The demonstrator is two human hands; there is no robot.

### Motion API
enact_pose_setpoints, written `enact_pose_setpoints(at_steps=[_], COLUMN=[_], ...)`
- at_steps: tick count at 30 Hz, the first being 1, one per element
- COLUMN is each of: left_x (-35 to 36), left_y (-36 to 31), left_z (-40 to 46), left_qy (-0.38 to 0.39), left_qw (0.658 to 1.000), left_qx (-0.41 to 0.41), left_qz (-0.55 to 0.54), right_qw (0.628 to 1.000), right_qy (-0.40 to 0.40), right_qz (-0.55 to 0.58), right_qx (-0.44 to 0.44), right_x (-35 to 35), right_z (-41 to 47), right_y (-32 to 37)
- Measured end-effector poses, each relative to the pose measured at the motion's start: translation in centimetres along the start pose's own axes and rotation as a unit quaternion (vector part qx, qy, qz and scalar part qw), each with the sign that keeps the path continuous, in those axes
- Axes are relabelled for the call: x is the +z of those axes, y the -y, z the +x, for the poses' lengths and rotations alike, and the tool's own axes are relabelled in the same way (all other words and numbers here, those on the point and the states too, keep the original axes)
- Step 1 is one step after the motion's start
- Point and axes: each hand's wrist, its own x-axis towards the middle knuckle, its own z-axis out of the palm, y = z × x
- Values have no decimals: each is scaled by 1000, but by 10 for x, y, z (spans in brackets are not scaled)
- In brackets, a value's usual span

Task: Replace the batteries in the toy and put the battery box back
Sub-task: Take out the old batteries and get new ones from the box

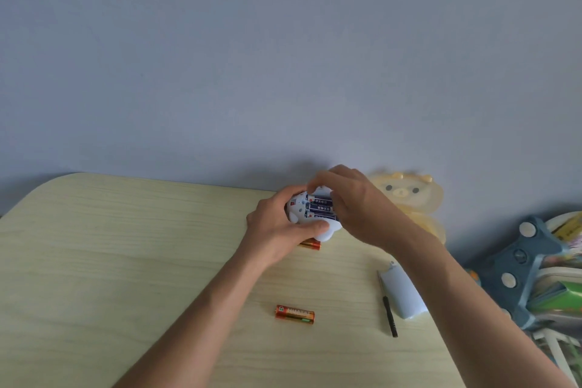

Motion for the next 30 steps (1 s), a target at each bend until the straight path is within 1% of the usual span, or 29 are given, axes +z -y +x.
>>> enact_pose_setpoints(at_steps=[4,10,18,22,26,30], left_x=[1,0,-2,-3,-3,-2], left_y=[2,5,9,9,9,9], left_z=[2,8,11,10,9,9], left_qy=[2,13,24,32,36,31], left_qw=[1000,1000,999,999,999,999], left_qx=[-7,-4,-3,3,12,17], left_qz=[-3,-21,-34,-30,-21,-18], right_qw=[999,997,988,984,982,985], right_qy=[42,57,92,117,140,121], right_qz=[-17,-25,-68,-70,-80,-74], right_qx=[-21,-55,-104,-112,-100,-99], right_x=[0,-4,-7,-12,-17,-15], right_z=[16,24,27,28,29,27], right_y=[-11,-17,-16,-12,-6,-2])
